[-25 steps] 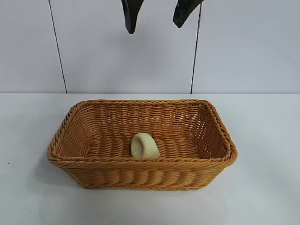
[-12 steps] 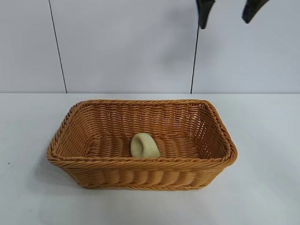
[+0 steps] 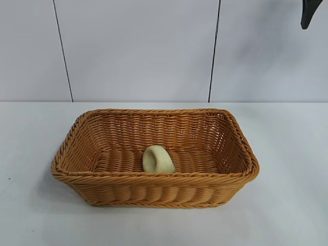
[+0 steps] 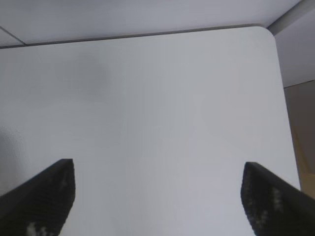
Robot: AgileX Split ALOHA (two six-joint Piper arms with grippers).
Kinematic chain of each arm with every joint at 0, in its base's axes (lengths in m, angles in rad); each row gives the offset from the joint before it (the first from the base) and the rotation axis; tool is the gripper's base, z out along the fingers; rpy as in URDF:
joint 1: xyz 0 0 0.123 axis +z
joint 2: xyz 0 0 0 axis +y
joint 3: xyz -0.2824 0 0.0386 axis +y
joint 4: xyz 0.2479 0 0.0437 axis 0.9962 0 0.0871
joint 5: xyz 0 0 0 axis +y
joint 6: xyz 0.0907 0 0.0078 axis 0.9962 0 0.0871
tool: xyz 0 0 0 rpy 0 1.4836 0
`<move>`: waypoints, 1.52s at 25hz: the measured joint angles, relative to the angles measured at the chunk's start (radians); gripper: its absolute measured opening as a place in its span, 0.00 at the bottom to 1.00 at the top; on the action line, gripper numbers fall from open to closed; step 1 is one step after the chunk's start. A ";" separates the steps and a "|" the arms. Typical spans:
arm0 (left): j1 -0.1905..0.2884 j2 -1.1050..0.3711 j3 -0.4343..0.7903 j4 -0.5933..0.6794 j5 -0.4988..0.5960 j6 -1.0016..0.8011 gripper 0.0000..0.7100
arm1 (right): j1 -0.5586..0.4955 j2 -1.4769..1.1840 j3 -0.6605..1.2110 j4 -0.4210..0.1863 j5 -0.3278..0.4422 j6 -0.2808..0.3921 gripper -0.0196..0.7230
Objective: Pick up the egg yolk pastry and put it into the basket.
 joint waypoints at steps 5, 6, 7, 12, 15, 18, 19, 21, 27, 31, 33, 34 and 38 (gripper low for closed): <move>0.000 0.000 0.000 0.000 0.000 0.000 0.98 | 0.000 -0.113 0.188 -0.004 -0.001 -0.007 0.91; 0.000 0.000 0.000 0.000 0.000 0.000 0.98 | 0.000 -0.143 0.238 -0.001 -0.001 -0.013 0.91; 0.000 0.000 0.000 0.001 0.000 0.000 0.98 | 0.000 -0.183 0.291 0.004 -0.002 -0.019 0.91; 0.000 0.000 0.000 0.001 0.000 0.000 0.98 | 0.000 -0.409 0.567 0.035 -0.003 -0.030 0.91; 0.000 0.000 0.000 0.001 0.000 0.000 0.98 | 0.000 -0.573 0.751 0.047 -0.003 -0.037 0.91; 0.000 0.000 0.000 0.001 0.000 0.000 0.98 | 0.000 -0.744 0.929 0.049 -0.001 -0.050 0.91; 0.000 0.000 0.000 0.001 0.000 0.000 0.98 | 0.000 -0.801 0.989 0.049 -0.001 -0.057 0.91; 0.000 0.000 0.000 0.001 0.000 0.000 0.98 | 0.000 -0.907 1.103 0.049 -0.002 -0.073 0.91; 0.000 0.000 0.000 0.001 0.000 0.000 0.98 | 0.000 -1.271 1.378 0.049 -0.096 -0.106 0.91; 0.000 0.000 0.000 0.001 0.000 0.000 0.98 | 0.000 -1.484 1.418 0.056 -0.201 -0.116 0.91; 0.000 0.000 0.000 0.001 0.000 0.000 0.98 | 0.000 -1.572 1.418 0.056 -0.223 -0.117 0.91; 0.000 0.000 0.000 0.001 0.000 0.000 0.98 | 0.000 -1.605 1.422 0.056 -0.225 -0.117 0.91; 0.000 0.000 0.000 0.001 0.000 0.000 0.98 | 0.000 -1.682 1.444 0.056 -0.196 -0.117 0.91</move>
